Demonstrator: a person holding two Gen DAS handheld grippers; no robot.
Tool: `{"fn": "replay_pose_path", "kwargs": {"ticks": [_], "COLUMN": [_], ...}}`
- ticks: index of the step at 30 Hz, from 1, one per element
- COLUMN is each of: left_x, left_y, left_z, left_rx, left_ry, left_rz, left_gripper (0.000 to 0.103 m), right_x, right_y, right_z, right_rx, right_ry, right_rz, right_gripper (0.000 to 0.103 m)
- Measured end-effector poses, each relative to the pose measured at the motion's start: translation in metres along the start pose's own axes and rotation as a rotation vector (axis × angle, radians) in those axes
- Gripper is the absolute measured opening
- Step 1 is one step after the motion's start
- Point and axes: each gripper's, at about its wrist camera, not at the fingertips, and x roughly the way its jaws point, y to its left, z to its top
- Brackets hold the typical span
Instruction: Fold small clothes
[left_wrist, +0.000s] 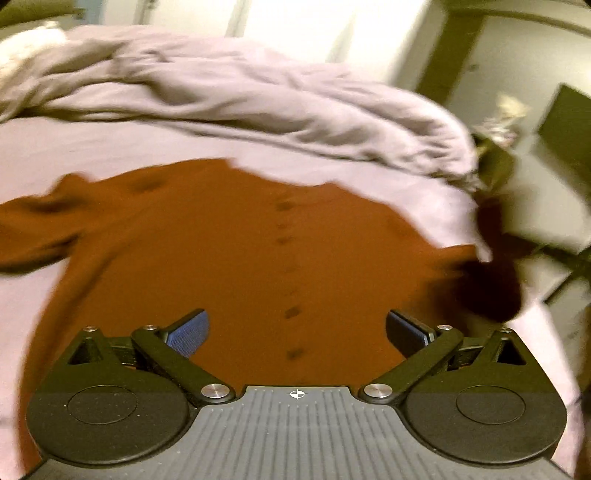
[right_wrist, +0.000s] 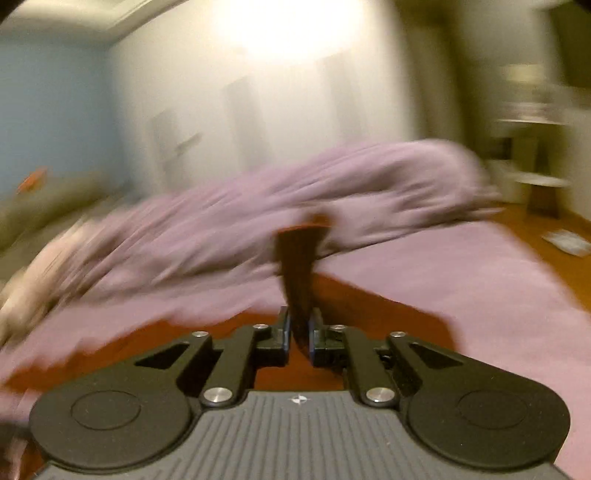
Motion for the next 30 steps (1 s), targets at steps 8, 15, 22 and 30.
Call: {"fn": "replay_pose_path", "kwargs": {"ticks": [8, 15, 22, 30], "left_x": [0.069, 0.146, 0.185, 0.133], "left_y": [-0.02, -0.017, -0.006, -0.018], "left_z": [0.028, 0.025, 0.021, 0.064], "left_rx": [-0.06, -0.246, -0.4, -0.242], "left_ry": [0.109, 0.316, 0.385, 0.233], "left_rz": [-0.205, -0.27, -0.276, -0.293], "left_gripper": [0.101, 0.068, 0.01, 0.003], "right_x": [0.011, -0.006, -0.019, -0.01], "right_y": [0.006, -0.029, -0.037, -0.041], "right_z": [-0.06, -0.108, -0.121, -0.103], "right_rx": [0.126, 0.369, 0.44, 0.48], "right_ry": [0.154, 0.187, 0.166, 0.127], "right_rz": [-0.019, -0.018, 0.01, 0.03], "right_gripper": [0.054, 0.054, 0.058, 0.059]}}
